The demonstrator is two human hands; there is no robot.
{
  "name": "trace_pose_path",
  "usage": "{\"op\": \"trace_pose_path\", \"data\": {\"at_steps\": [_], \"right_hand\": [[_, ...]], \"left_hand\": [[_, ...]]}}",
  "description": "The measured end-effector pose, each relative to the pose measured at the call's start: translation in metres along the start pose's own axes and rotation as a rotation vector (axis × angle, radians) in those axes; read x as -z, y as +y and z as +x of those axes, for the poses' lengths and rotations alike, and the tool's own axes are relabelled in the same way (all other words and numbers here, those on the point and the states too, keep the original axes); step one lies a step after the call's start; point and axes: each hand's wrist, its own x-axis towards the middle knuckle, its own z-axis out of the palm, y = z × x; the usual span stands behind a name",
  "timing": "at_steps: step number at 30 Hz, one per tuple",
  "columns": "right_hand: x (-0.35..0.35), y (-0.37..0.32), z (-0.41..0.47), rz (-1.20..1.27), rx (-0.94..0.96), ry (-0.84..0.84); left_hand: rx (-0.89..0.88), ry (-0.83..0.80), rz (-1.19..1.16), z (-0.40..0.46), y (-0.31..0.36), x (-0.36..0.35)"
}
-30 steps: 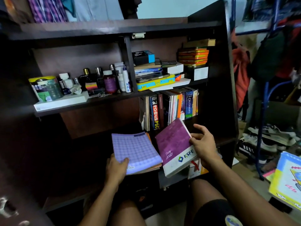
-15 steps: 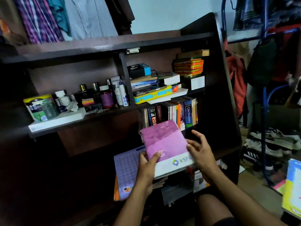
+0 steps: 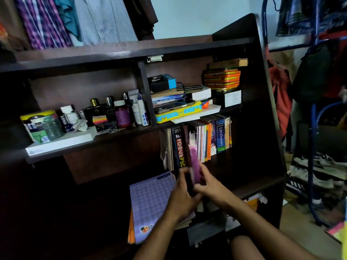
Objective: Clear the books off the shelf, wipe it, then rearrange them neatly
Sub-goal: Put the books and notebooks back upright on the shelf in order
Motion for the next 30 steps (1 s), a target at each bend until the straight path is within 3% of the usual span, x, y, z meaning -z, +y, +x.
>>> {"op": "trace_pose_path", "data": {"at_steps": [2,3,6,9,11,17,24,30], "right_hand": [[0.007,0.009,-0.002,0.001,0.018,0.154],[0.009,0.013,-0.003,-0.028,0.024,0.213],[0.012,0.027,-0.001,-0.166,0.072,0.348],[0.013,0.039,0.013,-0.175,0.078,0.457],[0.016,0.045,0.026,-0.163,0.082,0.49],[0.021,0.067,0.061,-0.113,0.07,0.55],[0.008,0.088,0.06,-0.051,0.21,0.805],[0.008,0.086,0.076,0.013,0.234,0.867]], "left_hand": [[-0.053,-0.297,0.123,-0.002,-0.009,0.007],[-0.09,-0.368,0.243,-0.003,-0.015,0.012],[-0.201,-0.28,0.569,0.008,-0.044,0.024],[-0.033,-0.262,0.676,0.018,-0.068,0.032],[-0.013,-0.261,0.719,0.019,-0.075,0.033],[0.004,-0.244,0.652,0.018,-0.084,0.031],[0.021,-0.223,0.615,0.017,-0.086,0.031],[0.023,-0.217,0.607,0.017,-0.083,0.032]]}}
